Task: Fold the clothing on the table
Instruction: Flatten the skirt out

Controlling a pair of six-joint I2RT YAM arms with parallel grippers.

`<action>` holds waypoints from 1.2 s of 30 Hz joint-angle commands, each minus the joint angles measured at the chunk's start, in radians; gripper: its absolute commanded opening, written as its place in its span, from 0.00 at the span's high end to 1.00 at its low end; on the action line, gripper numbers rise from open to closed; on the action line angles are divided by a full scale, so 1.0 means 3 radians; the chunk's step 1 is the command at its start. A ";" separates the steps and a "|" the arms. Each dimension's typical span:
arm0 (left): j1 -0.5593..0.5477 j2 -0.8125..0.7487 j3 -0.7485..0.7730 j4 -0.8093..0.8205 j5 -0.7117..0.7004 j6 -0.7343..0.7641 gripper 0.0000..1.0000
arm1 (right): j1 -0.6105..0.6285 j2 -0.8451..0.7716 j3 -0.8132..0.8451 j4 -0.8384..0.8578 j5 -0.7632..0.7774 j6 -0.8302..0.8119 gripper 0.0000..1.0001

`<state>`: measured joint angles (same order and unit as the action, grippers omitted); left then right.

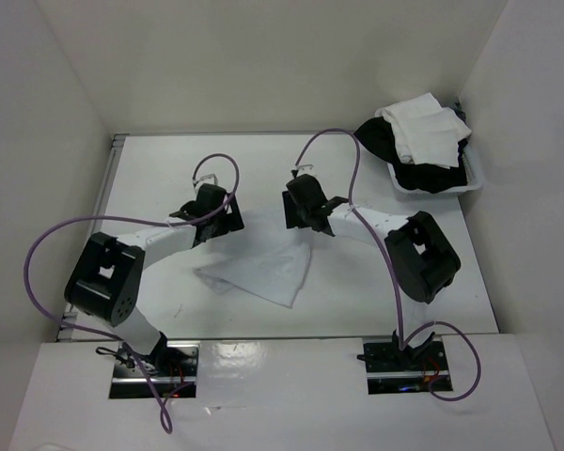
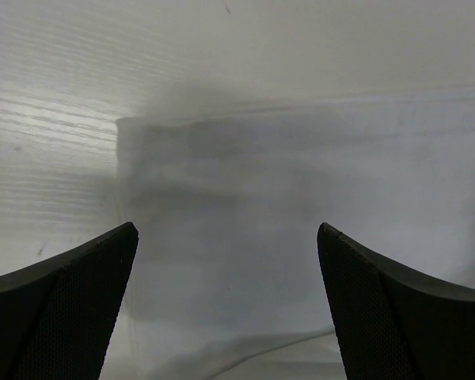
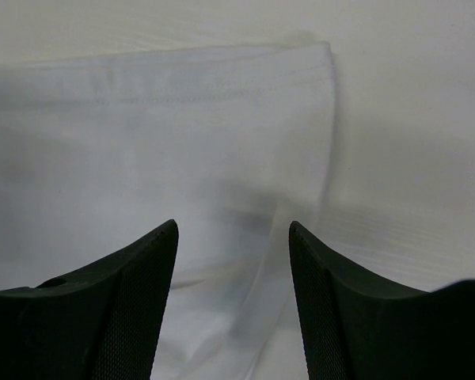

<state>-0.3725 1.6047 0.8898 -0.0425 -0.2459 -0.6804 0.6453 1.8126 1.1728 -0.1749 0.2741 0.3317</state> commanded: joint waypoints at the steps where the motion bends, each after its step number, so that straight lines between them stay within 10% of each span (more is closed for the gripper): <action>1: -0.0052 0.0127 0.0148 0.0126 0.0053 0.0033 0.00 | -0.0014 0.0022 0.0171 0.0184 -0.0039 -0.0042 0.37; 36: 0.0265 0.1226 0.1027 -0.0058 0.0221 0.0064 0.00 | -0.0524 0.0840 0.0932 0.0139 -0.0310 -0.0078 0.18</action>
<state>-0.3237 1.9175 1.1782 -0.0284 -0.2138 -0.6800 0.5163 2.0319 1.3693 -0.1509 0.1925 0.3157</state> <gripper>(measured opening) 0.999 0.818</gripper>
